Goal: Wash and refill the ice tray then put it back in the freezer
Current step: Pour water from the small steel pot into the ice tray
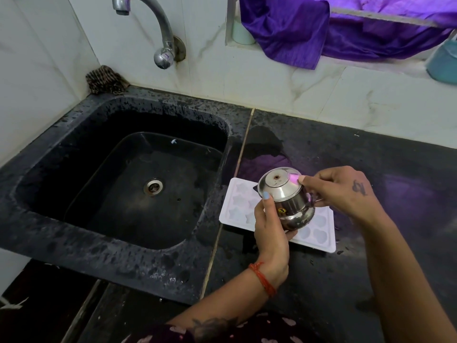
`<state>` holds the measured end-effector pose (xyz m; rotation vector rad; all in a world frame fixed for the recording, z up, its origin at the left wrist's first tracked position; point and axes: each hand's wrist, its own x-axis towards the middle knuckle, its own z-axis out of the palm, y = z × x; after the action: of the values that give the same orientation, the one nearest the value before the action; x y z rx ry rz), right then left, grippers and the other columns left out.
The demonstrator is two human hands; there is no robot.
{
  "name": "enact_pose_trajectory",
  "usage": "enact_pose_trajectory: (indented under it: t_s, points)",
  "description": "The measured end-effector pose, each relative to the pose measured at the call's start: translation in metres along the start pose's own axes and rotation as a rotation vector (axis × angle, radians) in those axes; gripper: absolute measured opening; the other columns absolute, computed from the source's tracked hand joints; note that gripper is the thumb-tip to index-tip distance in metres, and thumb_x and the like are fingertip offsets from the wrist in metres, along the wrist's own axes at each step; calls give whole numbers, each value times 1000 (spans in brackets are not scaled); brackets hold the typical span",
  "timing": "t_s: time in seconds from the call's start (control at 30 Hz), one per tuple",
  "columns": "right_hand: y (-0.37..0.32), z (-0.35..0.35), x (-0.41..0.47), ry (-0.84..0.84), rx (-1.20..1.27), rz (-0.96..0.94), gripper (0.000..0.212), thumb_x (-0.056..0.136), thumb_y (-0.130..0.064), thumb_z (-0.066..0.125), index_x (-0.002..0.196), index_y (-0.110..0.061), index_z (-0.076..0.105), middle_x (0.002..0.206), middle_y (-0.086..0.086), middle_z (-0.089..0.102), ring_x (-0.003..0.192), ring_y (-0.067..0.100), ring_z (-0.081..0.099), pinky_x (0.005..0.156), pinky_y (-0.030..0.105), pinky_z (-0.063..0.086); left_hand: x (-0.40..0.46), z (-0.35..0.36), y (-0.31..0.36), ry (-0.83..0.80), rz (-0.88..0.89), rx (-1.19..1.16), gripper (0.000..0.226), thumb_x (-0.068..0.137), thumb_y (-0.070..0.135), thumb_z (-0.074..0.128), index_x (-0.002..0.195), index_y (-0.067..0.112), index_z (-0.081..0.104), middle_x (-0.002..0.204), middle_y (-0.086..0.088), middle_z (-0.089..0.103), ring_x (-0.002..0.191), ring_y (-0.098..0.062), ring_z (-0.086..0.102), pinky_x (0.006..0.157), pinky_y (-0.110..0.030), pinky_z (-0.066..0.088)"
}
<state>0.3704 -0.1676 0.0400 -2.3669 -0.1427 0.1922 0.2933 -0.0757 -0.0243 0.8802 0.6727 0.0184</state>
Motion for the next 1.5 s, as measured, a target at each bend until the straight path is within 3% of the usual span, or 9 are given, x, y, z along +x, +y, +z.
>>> enact_pose_trajectory:
  t_s: [0.33,0.5,0.7,0.9,1.03,1.13,1.23,1.4,1.5]
  points:
    - [-3,-10,-9,38,-190,-77,41,79,-53,62,57,-19,68,57,2,68,63,17,67,65,25,49,-7,7,-9,11,-82,-80,116,34,95,49,130,30,50,124,-8,61,106,-27,65,71,-36,61]
    - [-3,-12,-11,35,-229,-82,43,78,-56,60,58,-18,68,55,-1,66,61,17,66,64,27,50,-4,9,-12,3,-158,-100,66,83,70,35,131,27,48,126,-13,59,105,-30,65,63,-33,60]
    - [-3,-14,-13,42,-260,-68,44,78,-58,62,52,-21,65,47,-7,61,55,11,60,53,21,41,-5,11,-15,-8,-175,-95,62,88,67,31,130,24,49,123,-14,61,102,-30,66,62,-33,60]
    - [2,-16,-15,42,-217,-66,43,78,-56,63,53,-20,66,53,-1,66,60,17,66,67,30,53,-8,11,-17,-32,-142,-59,64,84,70,34,128,27,50,123,-11,61,102,-29,66,65,-34,60]
    - [14,-19,-13,7,-96,0,40,78,-50,66,54,-18,68,57,4,68,65,21,68,75,43,57,-9,12,-17,-52,-65,12,82,64,81,37,125,30,52,119,-3,64,101,-21,67,74,-36,60]
    - [22,-19,-13,-23,33,71,37,77,-46,68,59,-13,70,62,5,71,66,19,70,77,42,59,-10,13,-18,-71,-21,69,55,86,66,34,125,30,50,120,0,62,104,-17,65,82,-38,58]
    - [26,-19,-15,-24,84,107,34,80,-39,68,62,-10,70,67,9,71,69,21,71,77,43,59,-11,14,-18,-81,-26,74,40,93,57,34,122,33,48,117,3,60,105,-15,62,83,-36,57]
    - [29,-24,-20,-2,71,92,36,79,-42,67,62,-11,71,65,7,71,68,21,70,77,44,59,-13,17,-22,-84,-48,84,54,87,64,35,126,29,49,122,-2,61,105,-18,64,82,-37,58]
    - [30,-27,-23,23,13,56,37,77,-49,66,59,-17,71,59,3,70,65,19,69,78,45,57,-18,20,-24,-77,-70,46,91,56,84,41,127,28,49,121,-3,63,103,-20,66,74,-34,60]
